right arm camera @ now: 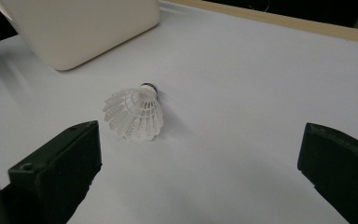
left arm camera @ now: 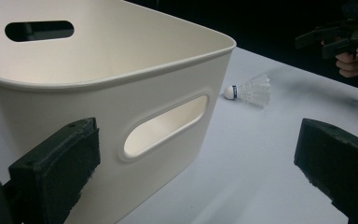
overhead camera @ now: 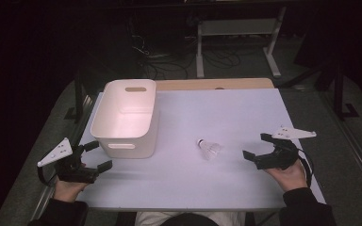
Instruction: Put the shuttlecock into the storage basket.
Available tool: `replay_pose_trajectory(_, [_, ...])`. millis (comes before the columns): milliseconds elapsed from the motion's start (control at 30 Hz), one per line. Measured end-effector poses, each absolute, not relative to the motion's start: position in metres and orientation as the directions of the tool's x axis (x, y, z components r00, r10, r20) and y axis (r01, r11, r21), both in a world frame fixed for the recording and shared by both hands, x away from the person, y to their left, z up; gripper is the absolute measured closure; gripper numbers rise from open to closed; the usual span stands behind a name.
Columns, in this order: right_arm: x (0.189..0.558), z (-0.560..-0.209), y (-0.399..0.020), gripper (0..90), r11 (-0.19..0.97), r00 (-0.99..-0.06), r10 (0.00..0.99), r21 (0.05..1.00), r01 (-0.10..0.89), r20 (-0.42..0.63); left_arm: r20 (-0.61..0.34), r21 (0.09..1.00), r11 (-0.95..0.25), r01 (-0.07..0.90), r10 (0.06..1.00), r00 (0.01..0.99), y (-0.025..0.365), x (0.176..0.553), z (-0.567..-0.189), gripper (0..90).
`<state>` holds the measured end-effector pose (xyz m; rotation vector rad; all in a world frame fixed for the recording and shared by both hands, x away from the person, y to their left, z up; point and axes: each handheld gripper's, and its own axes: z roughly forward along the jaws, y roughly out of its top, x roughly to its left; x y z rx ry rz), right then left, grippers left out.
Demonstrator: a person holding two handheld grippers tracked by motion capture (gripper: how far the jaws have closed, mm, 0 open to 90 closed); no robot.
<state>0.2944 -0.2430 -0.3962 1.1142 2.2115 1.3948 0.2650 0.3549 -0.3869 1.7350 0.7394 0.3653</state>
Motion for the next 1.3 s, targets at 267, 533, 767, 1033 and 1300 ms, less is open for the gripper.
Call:
replay_pose_trajectory(267, [0.299,-0.39,-0.235,0.0,0.257,-0.673,0.728,0.858,0.445,0.131,-0.131,0.946,-0.145,0.289,0.646,0.752,0.355,0.265,-0.387,0.0])
replay_pose_trajectory(533, [0.301,-0.386,-0.227,0.0,0.294,-0.692,0.713,0.849,0.44,0.113,-0.129,0.946,-0.148,0.289,0.644,0.754,0.355,0.265,-0.387,0.0])
replay_pose_trajectory(767, [0.305,-0.379,-0.223,0.0,0.309,-0.704,0.702,0.847,0.432,0.104,-0.13,0.946,-0.148,0.289,0.644,0.754,0.355,0.265,-0.387,0.0])
replay_pose_trajectory(1033, [0.31,-0.374,-0.219,0.0,0.33,-0.713,0.695,0.841,0.429,0.091,-0.13,0.946,-0.148,0.289,0.644,0.754,0.355,0.265,-0.387,0.0])
replay_pose_trajectory(1300, [0.315,-0.371,-0.213,0.0,0.351,-0.726,0.682,0.833,0.428,0.086,-0.129,0.946,-0.148,0.288,0.644,0.754,0.355,0.265,-0.387,0.0])
